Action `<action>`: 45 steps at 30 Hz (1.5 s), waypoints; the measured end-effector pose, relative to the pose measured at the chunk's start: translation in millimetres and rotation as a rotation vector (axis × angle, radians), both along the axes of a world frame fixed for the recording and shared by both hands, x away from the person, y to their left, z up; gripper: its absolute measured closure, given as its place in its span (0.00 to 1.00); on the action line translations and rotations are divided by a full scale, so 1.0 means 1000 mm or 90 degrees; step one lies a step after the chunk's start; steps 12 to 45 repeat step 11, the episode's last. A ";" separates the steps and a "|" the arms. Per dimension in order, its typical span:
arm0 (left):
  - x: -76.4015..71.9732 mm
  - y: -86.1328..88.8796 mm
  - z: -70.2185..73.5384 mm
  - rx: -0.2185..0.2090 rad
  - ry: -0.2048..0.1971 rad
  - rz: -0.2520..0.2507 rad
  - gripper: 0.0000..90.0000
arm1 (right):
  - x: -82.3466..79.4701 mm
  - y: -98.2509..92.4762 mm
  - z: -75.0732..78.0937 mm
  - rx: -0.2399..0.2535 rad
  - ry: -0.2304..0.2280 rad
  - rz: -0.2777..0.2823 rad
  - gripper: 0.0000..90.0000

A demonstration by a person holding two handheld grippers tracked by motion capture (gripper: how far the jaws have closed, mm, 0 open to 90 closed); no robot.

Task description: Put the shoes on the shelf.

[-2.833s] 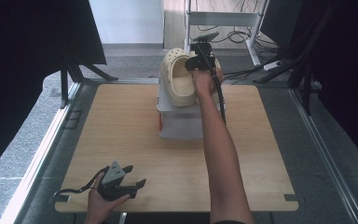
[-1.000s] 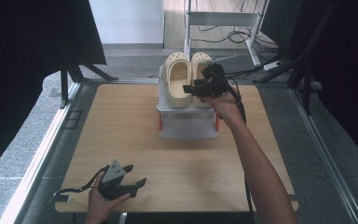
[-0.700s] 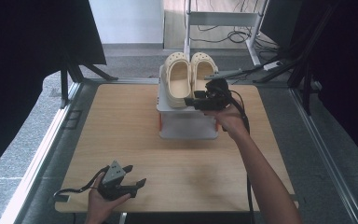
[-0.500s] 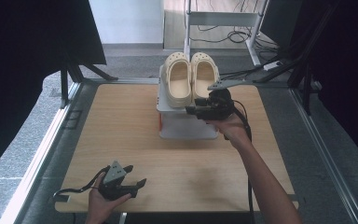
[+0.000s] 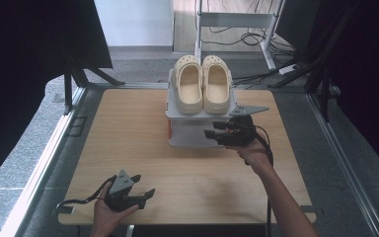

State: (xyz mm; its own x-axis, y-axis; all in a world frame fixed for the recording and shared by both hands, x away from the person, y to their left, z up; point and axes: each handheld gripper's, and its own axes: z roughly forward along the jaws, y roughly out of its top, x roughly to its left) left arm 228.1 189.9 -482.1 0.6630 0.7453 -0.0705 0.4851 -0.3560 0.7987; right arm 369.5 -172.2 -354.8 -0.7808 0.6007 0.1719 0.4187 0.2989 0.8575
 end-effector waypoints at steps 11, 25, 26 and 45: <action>0.003 0.000 0.001 0.002 0.002 0.009 0.31 | -0.001 -0.001 -0.005 0.012 0.004 0.010 0.50; 0.003 0.000 0.001 0.002 0.002 0.009 0.31 | -0.001 -0.001 -0.005 0.012 0.004 0.010 0.50; 0.003 0.000 0.001 0.002 0.002 0.009 0.31 | -0.001 -0.001 -0.005 0.012 0.004 0.010 0.50; 0.003 0.000 0.001 0.002 0.002 0.009 0.31 | -0.001 -0.001 -0.005 0.012 0.004 0.010 0.50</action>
